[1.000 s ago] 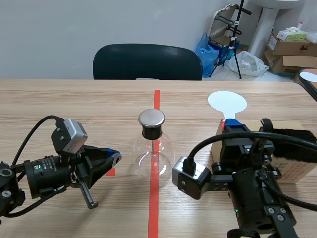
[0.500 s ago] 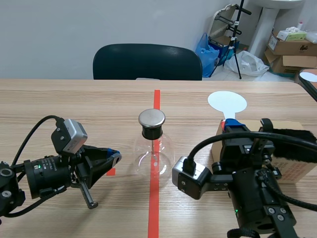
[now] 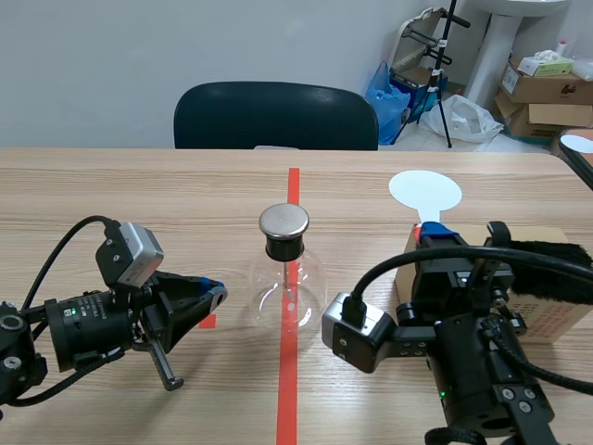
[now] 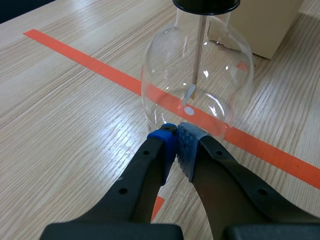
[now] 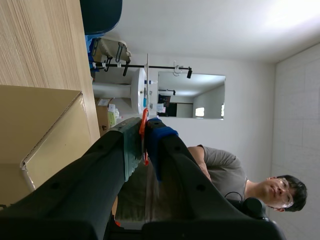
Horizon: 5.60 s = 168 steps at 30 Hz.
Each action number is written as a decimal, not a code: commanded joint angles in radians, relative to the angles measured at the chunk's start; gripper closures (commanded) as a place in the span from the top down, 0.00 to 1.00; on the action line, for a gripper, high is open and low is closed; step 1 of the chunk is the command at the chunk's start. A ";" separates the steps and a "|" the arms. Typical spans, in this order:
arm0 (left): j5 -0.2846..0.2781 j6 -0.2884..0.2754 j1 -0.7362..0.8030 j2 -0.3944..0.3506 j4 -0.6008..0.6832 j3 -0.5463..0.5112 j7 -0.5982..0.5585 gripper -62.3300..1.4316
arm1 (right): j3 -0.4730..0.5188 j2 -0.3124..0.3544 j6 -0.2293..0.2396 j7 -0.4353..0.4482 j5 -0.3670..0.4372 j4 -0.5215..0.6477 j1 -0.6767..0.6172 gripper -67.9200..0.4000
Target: Do the electroscope experiment
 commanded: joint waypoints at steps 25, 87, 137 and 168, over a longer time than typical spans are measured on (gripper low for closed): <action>-0.014 -0.002 -0.003 0.005 0.017 -0.006 -0.021 0.07 | 0.004 0.011 -0.013 -0.003 -0.004 0.005 0.013 0.02; -0.020 -0.082 0.735 -0.428 0.668 -0.296 -0.365 0.07 | 0.802 -0.406 -0.245 1.035 0.174 -0.069 -0.181 0.02; -0.093 -0.082 0.731 -0.430 0.724 -0.322 -0.357 1.00 | 0.767 -0.422 -0.245 0.937 0.060 -0.268 -0.106 0.02; -0.093 -0.082 0.731 -0.430 0.724 -0.322 -0.357 1.00 | 0.767 -0.423 -0.245 0.966 0.074 -0.268 -0.108 0.71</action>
